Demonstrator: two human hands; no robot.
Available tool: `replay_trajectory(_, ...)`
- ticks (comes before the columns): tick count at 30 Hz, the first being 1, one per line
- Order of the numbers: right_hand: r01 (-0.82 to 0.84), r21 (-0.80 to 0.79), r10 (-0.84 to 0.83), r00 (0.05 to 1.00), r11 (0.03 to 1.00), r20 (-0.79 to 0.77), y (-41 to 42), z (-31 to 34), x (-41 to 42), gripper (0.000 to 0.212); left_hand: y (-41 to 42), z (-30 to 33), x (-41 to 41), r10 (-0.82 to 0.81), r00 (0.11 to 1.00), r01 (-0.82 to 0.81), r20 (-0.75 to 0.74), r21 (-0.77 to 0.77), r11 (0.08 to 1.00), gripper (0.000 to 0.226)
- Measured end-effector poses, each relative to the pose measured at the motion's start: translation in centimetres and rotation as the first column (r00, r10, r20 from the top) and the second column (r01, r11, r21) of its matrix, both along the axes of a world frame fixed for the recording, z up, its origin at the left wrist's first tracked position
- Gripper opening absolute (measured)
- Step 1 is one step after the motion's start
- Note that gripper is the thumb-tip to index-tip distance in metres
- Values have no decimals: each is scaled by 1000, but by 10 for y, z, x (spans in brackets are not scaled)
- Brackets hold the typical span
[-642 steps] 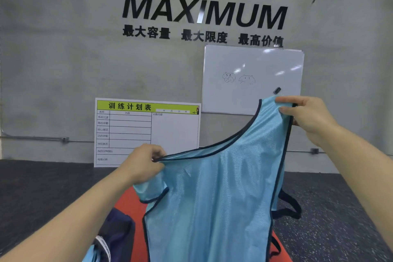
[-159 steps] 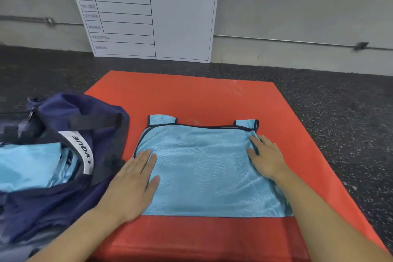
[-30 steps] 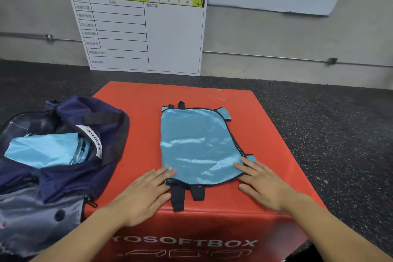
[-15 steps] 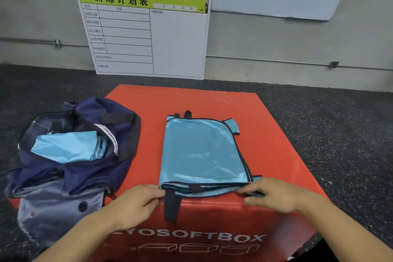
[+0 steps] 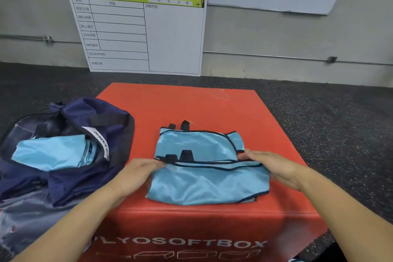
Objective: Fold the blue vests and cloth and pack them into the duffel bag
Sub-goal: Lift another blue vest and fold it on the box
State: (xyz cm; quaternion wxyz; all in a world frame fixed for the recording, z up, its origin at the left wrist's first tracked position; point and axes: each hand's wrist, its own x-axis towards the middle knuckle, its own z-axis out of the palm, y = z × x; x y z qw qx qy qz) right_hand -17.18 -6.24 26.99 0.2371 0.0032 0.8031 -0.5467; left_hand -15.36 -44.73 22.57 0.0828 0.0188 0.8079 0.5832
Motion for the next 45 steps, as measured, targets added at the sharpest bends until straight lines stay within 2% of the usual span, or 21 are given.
replay_trajectory(3, 5, -19, -2, 984, 1000, 181, 4, -19, -7, 54, 1, -19, -9, 1, 999, 4, 50, -114, 993, 21)
replay_trajectory(7, 18, -178, 31, 962, 984, 270, 13, -14, -5, 51, -6, -18, -13, -30, 999, 33, 43, -89, 995, 20)
replay_trajectory(11, -31, -371, 169, 923, 928, 346, 28, -9, -1, 64, -8, -16, -18, -101, 993, 106, 68, -80, 991, 23)
replay_trajectory(12, -47, -372, 185, 920, 927, 345, 27, -9, 0, 65, -7, -15, -19, -120, 989, 126, 82, -69, 990, 23)
replay_trajectory(14, -67, -250, 145, 939, 966, 310, 20, -15, 0, 58, -6, -15, -20, -162, 981, 171, 103, -78, 982, 23)
replay_trajectory(16, -82, -67, 95, 974, 994, 204, 9, -23, -2, 45, -3, -16, -19, -187, 975, 198, 117, -88, 976, 23)
replay_trajectory(18, -91, 38, 88, 993, 995, 84, -3, -27, -5, 36, 1, -20, -18, -152, 983, 160, 103, -71, 985, 27)
replay_trajectory(20, -9, 43, 11, 998, 999, -59, -15, -29, -8, 25, -2, -29, -20, -109, 994, 111, 22, -63, 992, 39)
replay_trajectory(22, 128, -38, -133, 973, 991, -191, -20, -30, -15, 19, -5, -34, -23, -71, 997, 69, -35, -52, 996, 43)
replay_trajectory(23, 176, -88, -191, 959, 980, -209, -22, -31, -18, 21, -7, -37, -24, -60, 997, 58, -42, -43, 997, 45)
replay_trajectory(25, 208, -145, -231, 959, 967, -162, -26, -36, -24, 31, -9, -40, -24, -49, 998, 49, -33, -12, 999, 51)
replay_trajectory(29, 177, -75, -178, 984, 981, -6, -31, -56, -24, 52, -11, -43, -19, -75, 997, 75, -7, 16, 997, 60)
replay_trajectory(35, 173, -91, -165, 982, 981, 89, -30, -56, -9, 52, -17, -41, -1, -58, 997, 58, 51, -14, 998, 58)
replay_trajectory(38, 162, -102, -150, 982, 981, 119, -28, -60, 4, 52, -17, -38, 10, -66, 997, 67, 30, -49, 997, 55)
replay_trajectory(45, 107, -114, -91, 986, 988, 138, -32, -57, 44, 51, -26, -39, 38, -95, 993, 100, 68, -61, 993, 55)
